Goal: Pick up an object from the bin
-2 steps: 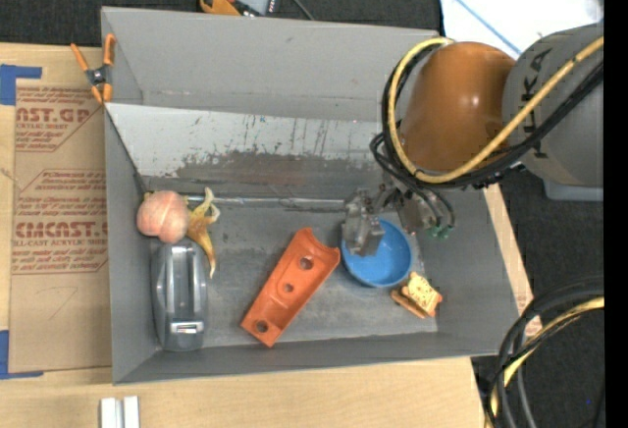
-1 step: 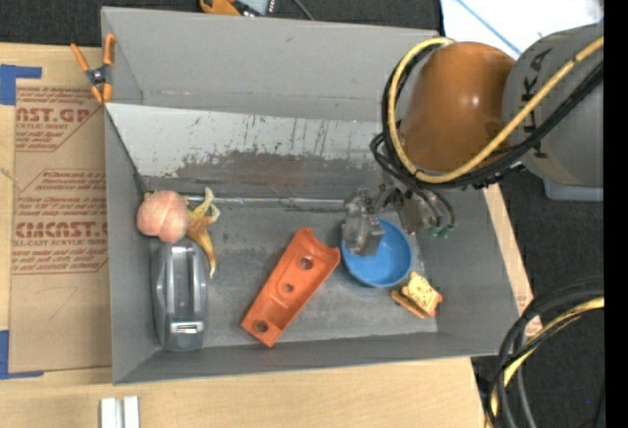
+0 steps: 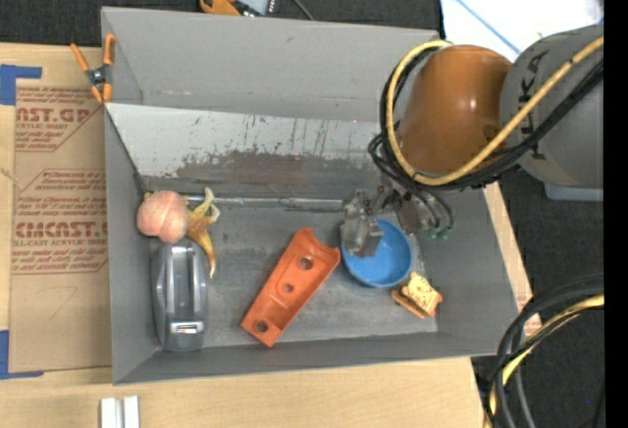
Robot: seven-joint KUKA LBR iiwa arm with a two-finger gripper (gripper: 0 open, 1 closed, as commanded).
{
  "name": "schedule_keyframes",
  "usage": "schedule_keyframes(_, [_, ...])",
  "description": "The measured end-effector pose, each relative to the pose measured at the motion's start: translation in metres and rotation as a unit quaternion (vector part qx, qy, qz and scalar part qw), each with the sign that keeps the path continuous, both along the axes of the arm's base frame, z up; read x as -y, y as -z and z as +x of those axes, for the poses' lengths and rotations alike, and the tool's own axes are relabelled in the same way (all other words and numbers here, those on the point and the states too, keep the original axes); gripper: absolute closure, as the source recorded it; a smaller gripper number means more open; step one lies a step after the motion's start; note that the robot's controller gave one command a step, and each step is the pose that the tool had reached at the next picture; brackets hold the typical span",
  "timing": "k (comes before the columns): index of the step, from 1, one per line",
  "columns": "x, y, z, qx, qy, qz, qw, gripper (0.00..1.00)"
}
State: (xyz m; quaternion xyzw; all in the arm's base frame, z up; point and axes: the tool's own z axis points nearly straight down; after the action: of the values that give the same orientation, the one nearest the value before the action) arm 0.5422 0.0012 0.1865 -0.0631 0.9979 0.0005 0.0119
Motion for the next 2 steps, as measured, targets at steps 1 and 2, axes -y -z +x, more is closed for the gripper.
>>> schedule_keyframes(1, [-0.001, 0.017, 0.003, -0.0021, -0.033, -0.001, 0.9994, 1.00])
schedule_keyframes(2, [0.014, -0.013, 0.017, 0.0019, -0.049, -0.001, 0.9988, 1.00])
